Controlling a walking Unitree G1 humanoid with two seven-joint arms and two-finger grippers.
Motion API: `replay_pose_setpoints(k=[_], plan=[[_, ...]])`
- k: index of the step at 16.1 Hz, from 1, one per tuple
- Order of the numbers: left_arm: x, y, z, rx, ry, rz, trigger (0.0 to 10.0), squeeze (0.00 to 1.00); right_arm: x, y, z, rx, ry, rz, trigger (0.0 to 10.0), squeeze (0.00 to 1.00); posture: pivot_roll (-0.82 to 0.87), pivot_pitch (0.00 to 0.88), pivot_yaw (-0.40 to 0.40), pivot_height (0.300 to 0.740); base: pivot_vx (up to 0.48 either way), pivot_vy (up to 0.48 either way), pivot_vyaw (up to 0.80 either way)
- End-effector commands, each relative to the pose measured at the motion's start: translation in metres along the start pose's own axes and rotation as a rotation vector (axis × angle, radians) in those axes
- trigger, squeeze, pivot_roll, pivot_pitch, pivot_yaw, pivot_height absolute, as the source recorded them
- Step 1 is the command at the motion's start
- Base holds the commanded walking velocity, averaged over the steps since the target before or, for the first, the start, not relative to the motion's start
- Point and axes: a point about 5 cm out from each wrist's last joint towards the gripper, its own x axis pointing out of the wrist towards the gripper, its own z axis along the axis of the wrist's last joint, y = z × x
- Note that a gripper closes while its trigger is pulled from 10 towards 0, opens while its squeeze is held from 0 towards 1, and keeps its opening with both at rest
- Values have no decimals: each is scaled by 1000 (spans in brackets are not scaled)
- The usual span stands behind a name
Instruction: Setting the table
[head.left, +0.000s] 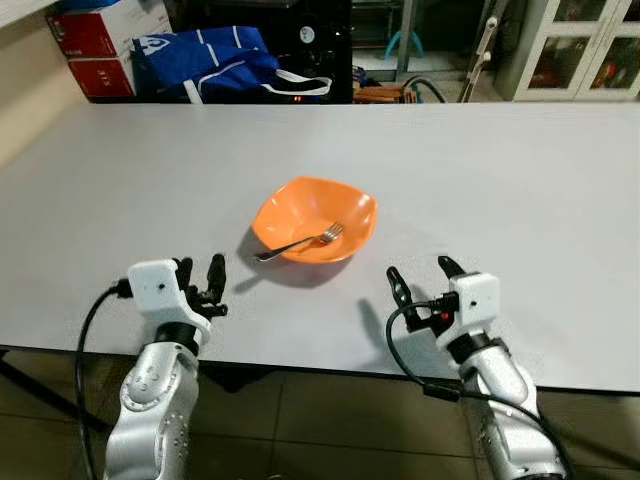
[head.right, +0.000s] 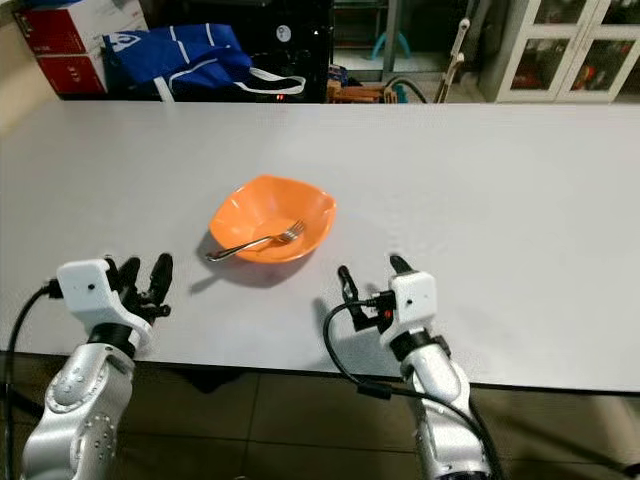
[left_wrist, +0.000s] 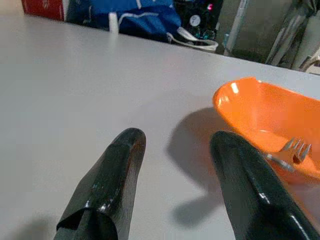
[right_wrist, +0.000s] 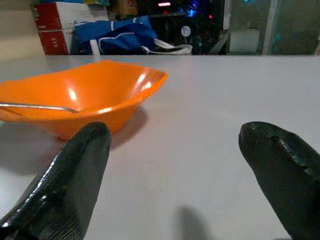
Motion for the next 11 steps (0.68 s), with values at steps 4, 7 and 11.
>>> replay_pose_setpoints(k=[4,7,11], plan=[[5,0,2,2,-9,0,10000,0,2,-3,2,-13,11,9,10000,0,-211,0,75,740,0,0,0],[12,-8,3,18,-7,-54,10000,0,1,-5,2,-18,14,-6,10000,0,-227,0,80,740,0,0,0],[12,-13,4,35,1,-81,10000,0,-1,-2,-1,-6,25,-7,10000,0,-214,0,83,740,0,0,0]])
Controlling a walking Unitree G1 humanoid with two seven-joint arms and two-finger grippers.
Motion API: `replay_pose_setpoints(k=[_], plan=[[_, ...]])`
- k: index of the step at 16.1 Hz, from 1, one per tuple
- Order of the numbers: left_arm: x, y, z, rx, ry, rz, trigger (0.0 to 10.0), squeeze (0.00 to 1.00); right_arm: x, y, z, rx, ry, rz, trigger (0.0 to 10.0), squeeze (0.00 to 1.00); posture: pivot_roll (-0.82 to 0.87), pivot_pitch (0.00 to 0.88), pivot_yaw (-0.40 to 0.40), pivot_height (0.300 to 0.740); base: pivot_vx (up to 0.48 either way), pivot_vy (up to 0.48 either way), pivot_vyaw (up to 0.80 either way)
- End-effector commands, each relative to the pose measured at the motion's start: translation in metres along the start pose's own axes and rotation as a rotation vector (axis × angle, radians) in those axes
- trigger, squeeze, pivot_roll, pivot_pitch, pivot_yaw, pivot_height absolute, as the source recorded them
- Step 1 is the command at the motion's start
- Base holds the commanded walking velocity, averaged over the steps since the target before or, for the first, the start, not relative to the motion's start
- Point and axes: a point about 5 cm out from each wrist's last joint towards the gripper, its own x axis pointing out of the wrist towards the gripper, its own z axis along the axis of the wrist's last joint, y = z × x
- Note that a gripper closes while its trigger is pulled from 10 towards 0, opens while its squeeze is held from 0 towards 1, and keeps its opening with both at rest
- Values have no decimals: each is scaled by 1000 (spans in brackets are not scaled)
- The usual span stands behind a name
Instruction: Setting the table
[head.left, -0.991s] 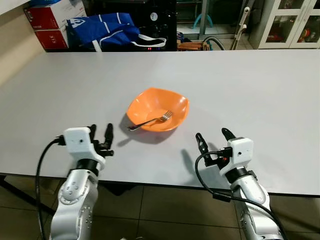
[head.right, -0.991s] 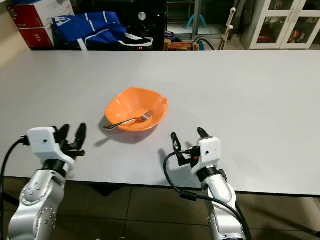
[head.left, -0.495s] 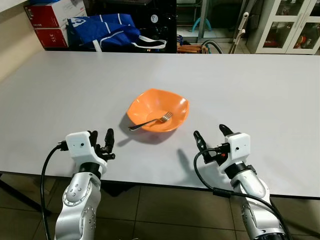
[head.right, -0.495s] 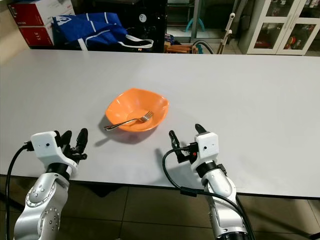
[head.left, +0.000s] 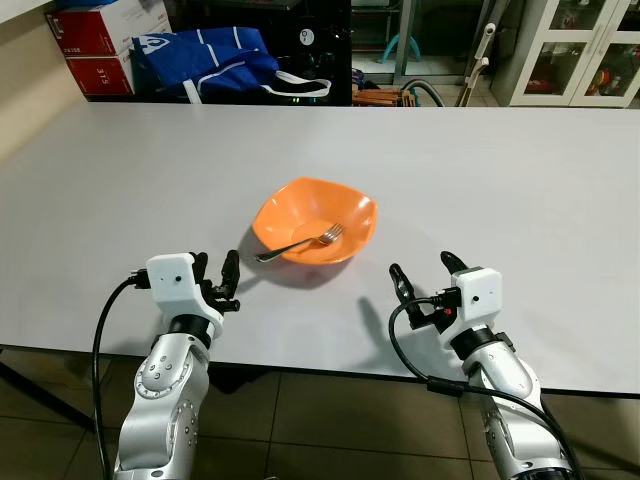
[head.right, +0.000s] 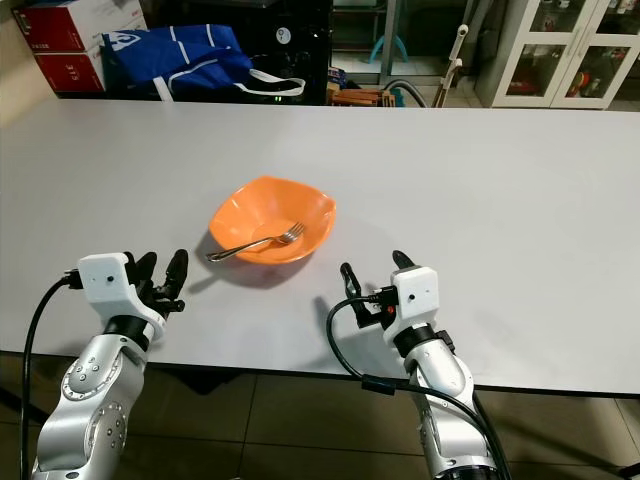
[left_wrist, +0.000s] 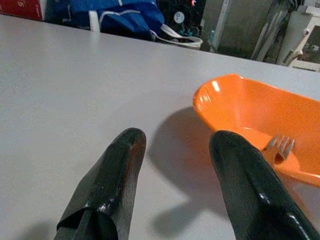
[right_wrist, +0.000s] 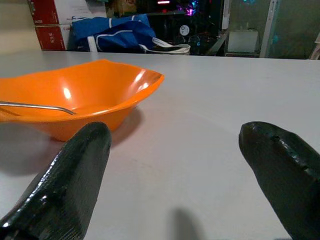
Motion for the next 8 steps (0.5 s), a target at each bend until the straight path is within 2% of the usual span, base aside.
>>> replay_pose_setpoints(k=[1,3,8], plan=[[0,-4,4,3,-6,-21,10000,0,-1,2,-1,5,10,-1,10000,0,-212,0,81,740,0,0,0],[-2,-11,4,-6,-6,-44,10000,0,0,2,-2,10,17,6,10000,0,-206,0,75,740,0,412,0],[-4,-12,1,-25,2,-33,10000,0,-3,3,-6,14,35,15,10000,0,-199,0,73,740,0,473,0]])
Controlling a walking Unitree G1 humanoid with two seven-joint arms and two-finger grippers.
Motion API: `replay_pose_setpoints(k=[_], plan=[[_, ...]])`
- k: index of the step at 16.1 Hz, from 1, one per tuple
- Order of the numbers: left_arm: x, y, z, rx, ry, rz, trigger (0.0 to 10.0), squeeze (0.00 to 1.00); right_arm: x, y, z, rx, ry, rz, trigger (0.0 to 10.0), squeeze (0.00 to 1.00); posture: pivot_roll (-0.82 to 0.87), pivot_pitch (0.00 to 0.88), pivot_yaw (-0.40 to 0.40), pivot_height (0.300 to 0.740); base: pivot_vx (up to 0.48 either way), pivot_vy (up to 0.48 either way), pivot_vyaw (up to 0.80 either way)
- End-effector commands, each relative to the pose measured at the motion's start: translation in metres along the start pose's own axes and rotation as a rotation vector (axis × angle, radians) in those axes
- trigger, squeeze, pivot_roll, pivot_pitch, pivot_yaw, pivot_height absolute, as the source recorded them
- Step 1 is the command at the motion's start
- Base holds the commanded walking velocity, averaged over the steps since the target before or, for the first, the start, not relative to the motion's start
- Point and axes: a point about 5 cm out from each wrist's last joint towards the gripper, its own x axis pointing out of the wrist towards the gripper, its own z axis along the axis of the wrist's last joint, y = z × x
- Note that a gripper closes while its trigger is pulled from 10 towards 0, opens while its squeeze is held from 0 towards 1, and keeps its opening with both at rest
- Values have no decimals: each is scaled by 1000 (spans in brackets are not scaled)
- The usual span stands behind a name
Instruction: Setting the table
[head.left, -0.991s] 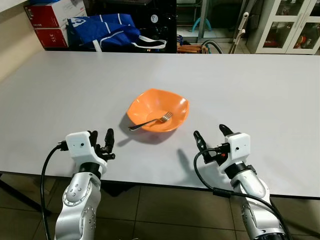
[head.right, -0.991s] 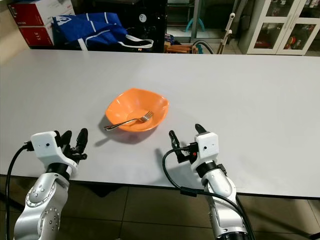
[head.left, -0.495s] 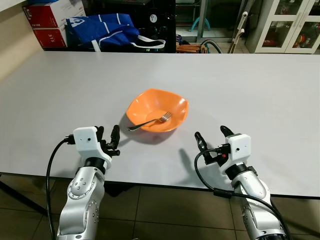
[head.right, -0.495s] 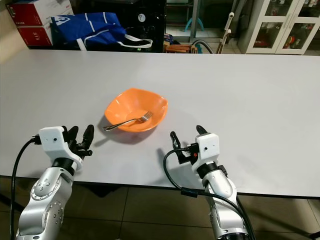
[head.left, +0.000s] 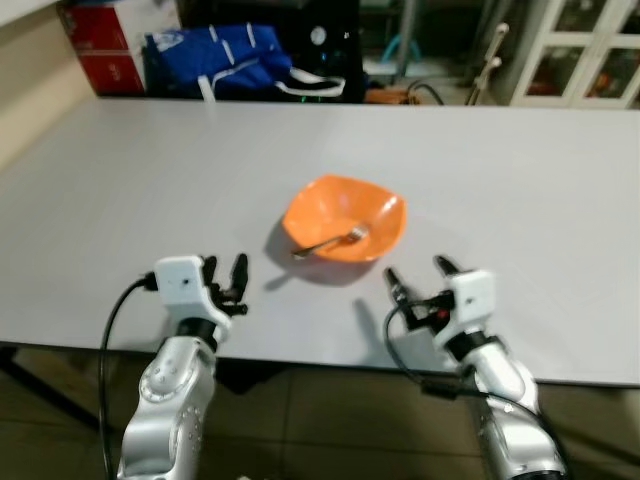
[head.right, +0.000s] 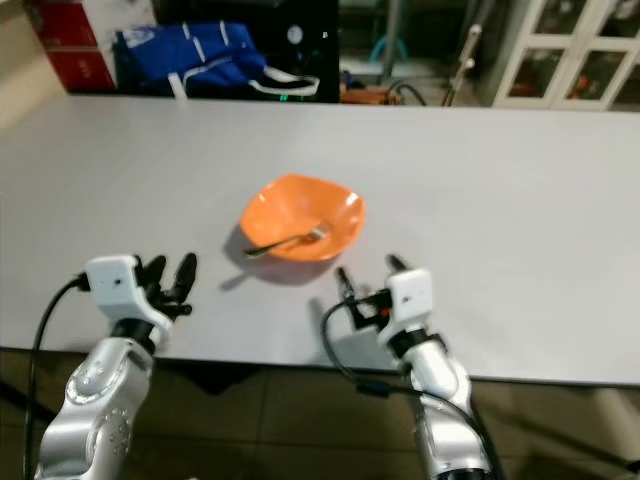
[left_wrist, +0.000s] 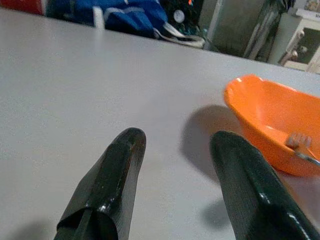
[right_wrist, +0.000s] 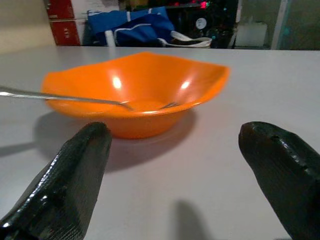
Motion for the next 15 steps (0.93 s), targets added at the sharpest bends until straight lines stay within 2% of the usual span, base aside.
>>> replay_pose_setpoints(k=[1,9,15], plan=[[-1,-2,0,-1,3,-5,10000,0,-3,-4,-2,-7,18,-7,10000,0,-199,0,73,740,0,472,0],[4,-1,2,2,6,-13,10000,0,-3,-2,-5,-2,31,-7,10000,0,-199,0,77,740,0,477,0],[7,0,4,-28,3,-6,10000,0,-4,-2,-5,3,29,-14,10000,0,-201,0,80,740,0,480,0]])
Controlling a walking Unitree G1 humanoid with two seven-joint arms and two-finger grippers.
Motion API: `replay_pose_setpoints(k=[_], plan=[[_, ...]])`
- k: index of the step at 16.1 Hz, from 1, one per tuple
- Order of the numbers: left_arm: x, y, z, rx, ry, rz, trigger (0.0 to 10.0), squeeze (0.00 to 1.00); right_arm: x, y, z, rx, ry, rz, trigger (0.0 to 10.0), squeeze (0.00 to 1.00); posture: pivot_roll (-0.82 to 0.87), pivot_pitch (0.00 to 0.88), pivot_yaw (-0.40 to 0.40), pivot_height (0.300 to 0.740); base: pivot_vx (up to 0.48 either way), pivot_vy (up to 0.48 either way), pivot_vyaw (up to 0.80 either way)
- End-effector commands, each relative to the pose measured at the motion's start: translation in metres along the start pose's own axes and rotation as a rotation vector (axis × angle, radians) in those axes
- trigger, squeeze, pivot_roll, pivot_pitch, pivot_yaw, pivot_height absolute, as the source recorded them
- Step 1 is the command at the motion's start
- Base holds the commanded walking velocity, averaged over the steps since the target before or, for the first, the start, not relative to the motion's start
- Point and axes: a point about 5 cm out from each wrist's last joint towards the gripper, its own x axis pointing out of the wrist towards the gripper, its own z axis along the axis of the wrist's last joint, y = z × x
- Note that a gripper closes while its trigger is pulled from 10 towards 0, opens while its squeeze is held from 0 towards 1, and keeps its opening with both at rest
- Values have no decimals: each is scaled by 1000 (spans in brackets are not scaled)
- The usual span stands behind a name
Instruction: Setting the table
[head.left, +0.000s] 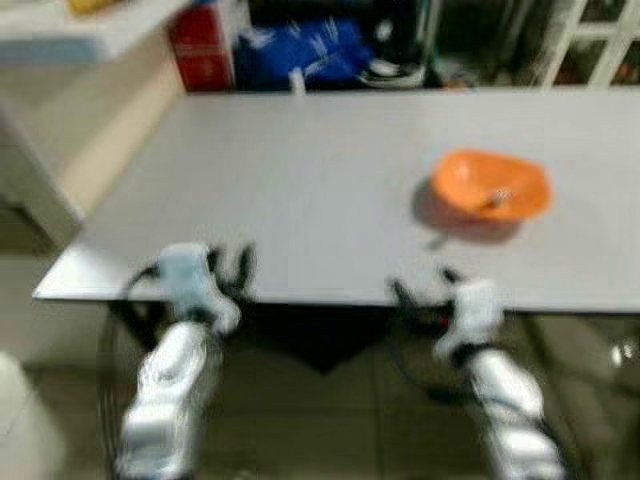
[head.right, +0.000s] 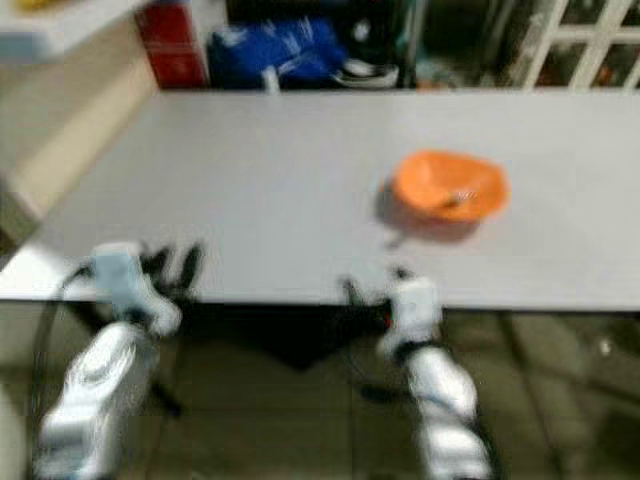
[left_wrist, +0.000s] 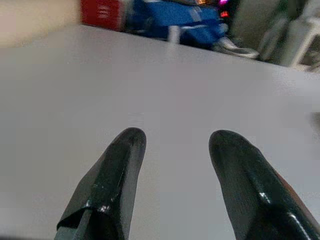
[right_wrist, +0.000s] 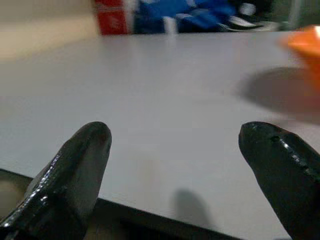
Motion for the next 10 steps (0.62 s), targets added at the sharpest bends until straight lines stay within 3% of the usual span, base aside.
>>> replay_pose_setpoints(k=[1,10], plan=[[2,-6,0,-21,0,-17,10000,0,-2,-9,3,-24,-2,-20,10000,0,-201,0,79,740,0,480,0],[4,-6,0,-16,14,-26,10000,0,-2,-11,4,-2,-6,-36,10000,0,-196,0,76,740,0,480,0]])
